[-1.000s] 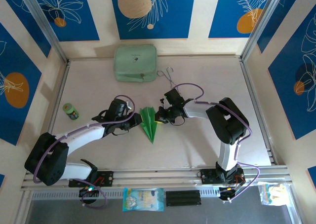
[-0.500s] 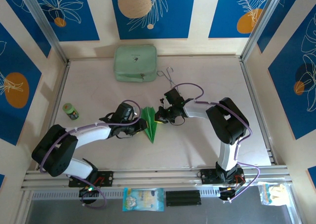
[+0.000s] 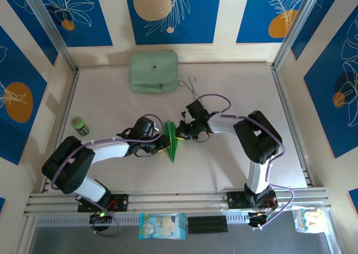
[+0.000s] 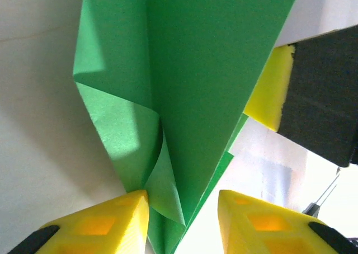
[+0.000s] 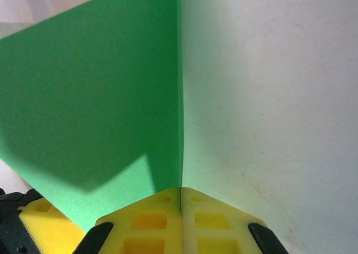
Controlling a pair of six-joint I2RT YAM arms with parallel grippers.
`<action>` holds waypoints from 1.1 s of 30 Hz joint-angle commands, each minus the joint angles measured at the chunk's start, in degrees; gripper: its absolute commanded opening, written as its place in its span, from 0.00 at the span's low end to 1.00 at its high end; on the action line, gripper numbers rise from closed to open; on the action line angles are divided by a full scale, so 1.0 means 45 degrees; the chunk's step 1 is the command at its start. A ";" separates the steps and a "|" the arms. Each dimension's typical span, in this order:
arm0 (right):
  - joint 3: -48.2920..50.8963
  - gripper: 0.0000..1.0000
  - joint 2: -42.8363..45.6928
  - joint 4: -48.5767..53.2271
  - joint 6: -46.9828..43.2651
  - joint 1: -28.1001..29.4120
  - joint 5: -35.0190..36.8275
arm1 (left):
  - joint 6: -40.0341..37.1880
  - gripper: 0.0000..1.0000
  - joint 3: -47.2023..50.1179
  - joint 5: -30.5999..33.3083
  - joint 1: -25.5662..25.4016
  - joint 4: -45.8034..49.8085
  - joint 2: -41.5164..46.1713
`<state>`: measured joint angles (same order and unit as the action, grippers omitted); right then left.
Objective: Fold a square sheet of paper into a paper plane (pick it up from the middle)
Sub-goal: Move the paper plane to the center of the table.
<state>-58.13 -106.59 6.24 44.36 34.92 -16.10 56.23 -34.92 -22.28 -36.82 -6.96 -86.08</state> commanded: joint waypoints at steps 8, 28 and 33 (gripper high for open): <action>-0.0168 0.05 -0.0114 0.0217 -0.0073 0.0108 -0.0194 | 0.0301 0.38 -0.0086 0.0034 -0.0675 0.0113 0.0044; -0.0279 0.05 -0.0063 0.0343 -0.0072 0.0229 -0.0212 | -0.1118 0.41 -0.1813 0.2078 -0.1307 0.2894 -0.0321; -0.0322 0.05 -0.0084 0.0355 -0.0074 0.0229 -0.0249 | -0.1401 0.42 -0.2309 0.2393 -0.1464 0.3614 -0.0700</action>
<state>-58.15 -106.63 6.48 44.36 35.64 -16.10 51.99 -43.66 -13.63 -42.74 4.67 -87.92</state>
